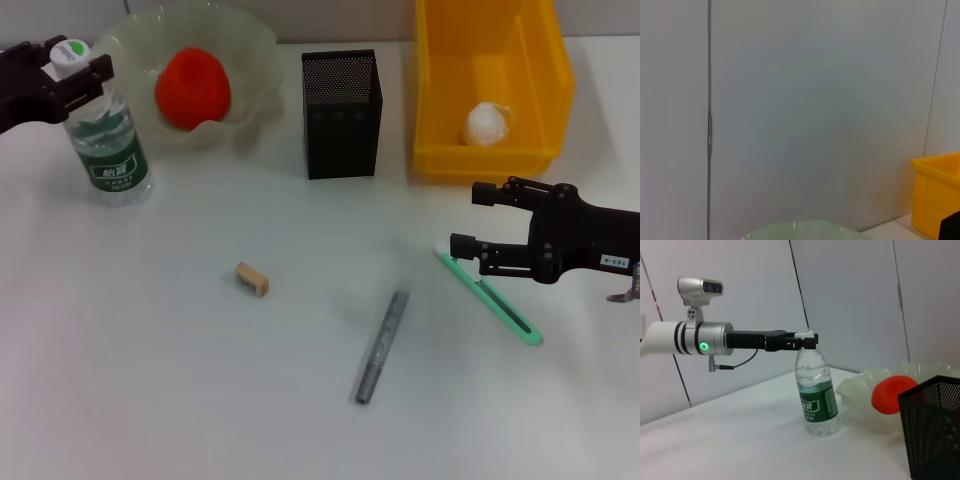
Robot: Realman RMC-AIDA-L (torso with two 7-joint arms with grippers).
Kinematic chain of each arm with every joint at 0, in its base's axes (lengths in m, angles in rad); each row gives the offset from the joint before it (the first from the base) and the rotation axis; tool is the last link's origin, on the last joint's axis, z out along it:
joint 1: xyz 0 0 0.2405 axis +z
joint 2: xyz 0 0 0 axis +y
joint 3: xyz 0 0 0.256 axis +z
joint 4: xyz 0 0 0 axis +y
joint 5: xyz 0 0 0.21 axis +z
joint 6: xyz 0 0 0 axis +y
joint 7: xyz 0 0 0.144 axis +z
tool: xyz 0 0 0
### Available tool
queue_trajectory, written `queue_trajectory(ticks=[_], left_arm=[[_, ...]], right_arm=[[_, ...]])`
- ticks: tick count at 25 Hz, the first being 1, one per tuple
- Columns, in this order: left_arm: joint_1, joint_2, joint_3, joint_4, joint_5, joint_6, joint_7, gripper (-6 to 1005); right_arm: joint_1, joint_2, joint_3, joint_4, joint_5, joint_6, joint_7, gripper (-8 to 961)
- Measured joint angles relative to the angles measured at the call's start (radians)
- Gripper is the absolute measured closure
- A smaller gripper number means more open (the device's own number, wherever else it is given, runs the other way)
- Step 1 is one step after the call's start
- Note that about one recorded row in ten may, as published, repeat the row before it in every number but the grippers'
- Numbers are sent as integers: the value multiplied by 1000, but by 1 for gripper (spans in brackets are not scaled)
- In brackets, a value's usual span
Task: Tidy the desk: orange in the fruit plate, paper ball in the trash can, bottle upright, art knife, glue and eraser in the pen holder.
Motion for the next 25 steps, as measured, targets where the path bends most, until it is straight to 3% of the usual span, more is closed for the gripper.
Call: queue_trajectory(ticks=[5,9,13,18,21,25], left_arm=[[1,0,-5,0,-12,5,2,344],[19,6,-7,8,-127,71,11,269],[43,36,-9,11,-259,219,-50,189],[53,80,7,0,-286,503,-161,190],[57,76,35,-2,-247,612,-175,191],[63,58,98,-31,-174,644,-147,192]], right_arm=[[0,1,0,0,1,0,0,125],[0,2,0,0,2,0,0,126],[0,2,0,0,4,-1,0,126],[13,1,0,-1,6,-5,21,126],[22,1,0,-1,6,-5,37,126],[39,1,3,-2,8,-5,59,126]])
